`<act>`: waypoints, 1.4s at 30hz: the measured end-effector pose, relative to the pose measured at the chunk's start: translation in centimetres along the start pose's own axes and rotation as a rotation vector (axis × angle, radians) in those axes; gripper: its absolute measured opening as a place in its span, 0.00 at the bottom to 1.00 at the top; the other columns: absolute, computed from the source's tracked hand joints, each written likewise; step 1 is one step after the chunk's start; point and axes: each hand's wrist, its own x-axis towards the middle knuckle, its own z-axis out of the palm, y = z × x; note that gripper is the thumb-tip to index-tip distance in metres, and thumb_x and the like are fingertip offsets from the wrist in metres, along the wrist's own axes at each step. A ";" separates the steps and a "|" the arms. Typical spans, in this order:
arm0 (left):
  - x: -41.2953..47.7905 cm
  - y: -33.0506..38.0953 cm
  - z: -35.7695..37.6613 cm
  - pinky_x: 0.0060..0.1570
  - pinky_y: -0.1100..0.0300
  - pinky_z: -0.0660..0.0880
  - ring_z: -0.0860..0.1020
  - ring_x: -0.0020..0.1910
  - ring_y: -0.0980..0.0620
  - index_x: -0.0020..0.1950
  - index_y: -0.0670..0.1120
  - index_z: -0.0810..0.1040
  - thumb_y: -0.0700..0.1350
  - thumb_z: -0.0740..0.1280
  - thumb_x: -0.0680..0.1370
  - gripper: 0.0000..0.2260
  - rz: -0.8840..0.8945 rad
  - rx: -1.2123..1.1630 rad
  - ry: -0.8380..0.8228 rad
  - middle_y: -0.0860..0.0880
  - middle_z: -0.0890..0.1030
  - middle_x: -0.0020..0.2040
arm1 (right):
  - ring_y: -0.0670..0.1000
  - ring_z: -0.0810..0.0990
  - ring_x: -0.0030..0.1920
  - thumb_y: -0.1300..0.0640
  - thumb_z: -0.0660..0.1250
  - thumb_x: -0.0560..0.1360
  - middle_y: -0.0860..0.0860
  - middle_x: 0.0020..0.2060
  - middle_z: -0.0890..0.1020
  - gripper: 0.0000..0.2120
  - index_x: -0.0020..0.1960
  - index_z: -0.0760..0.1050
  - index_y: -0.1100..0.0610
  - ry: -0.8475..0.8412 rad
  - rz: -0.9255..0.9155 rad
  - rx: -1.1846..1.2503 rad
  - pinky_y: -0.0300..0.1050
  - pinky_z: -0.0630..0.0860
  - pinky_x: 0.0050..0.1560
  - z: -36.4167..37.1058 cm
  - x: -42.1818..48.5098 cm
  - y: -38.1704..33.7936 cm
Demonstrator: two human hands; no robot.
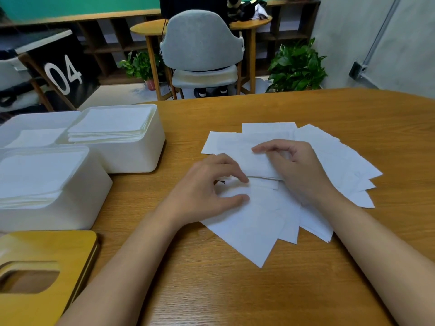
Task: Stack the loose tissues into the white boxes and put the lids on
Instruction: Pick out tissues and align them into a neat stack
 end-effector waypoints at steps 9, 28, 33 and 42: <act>0.0 -0.2 -0.7 0.56 0.55 0.66 0.77 0.50 0.60 0.54 0.59 0.86 0.59 0.79 0.73 0.12 -0.133 -0.014 -0.146 0.57 0.79 0.45 | 0.69 0.82 0.55 0.61 0.69 0.78 0.35 0.57 0.85 0.15 0.55 0.85 0.41 -0.020 0.054 -0.093 0.60 0.80 0.59 0.3 -0.1 -0.3; 0.4 -0.3 -1.2 0.45 0.55 0.80 0.84 0.47 0.51 0.53 0.51 0.86 0.48 0.79 0.75 0.08 -0.289 -0.531 0.401 0.49 0.87 0.45 | 0.51 0.85 0.58 0.42 0.71 0.78 0.49 0.56 0.87 0.18 0.61 0.84 0.52 -0.245 0.010 0.350 0.46 0.79 0.55 1.0 -1.2 -2.3; 0.8 -0.6 -1.0 0.44 0.60 0.79 0.84 0.46 0.54 0.53 0.52 0.85 0.48 0.79 0.75 0.08 -0.310 -0.502 0.471 0.50 0.86 0.45 | 0.44 0.84 0.56 0.55 0.73 0.79 0.41 0.55 0.85 0.16 0.66 0.78 0.47 -0.232 -0.046 0.215 0.40 0.80 0.50 1.3 -1.2 -2.0; 0.7 -0.3 0.0 0.45 0.66 0.68 0.75 0.48 0.52 0.57 0.48 0.81 0.47 0.80 0.75 0.14 -0.094 -0.097 0.569 0.51 0.77 0.51 | 0.45 0.75 0.70 0.65 0.68 0.81 0.37 0.68 0.75 0.23 0.71 0.72 0.45 0.049 -0.192 0.078 0.55 0.73 0.71 -0.1 0.0 -1.0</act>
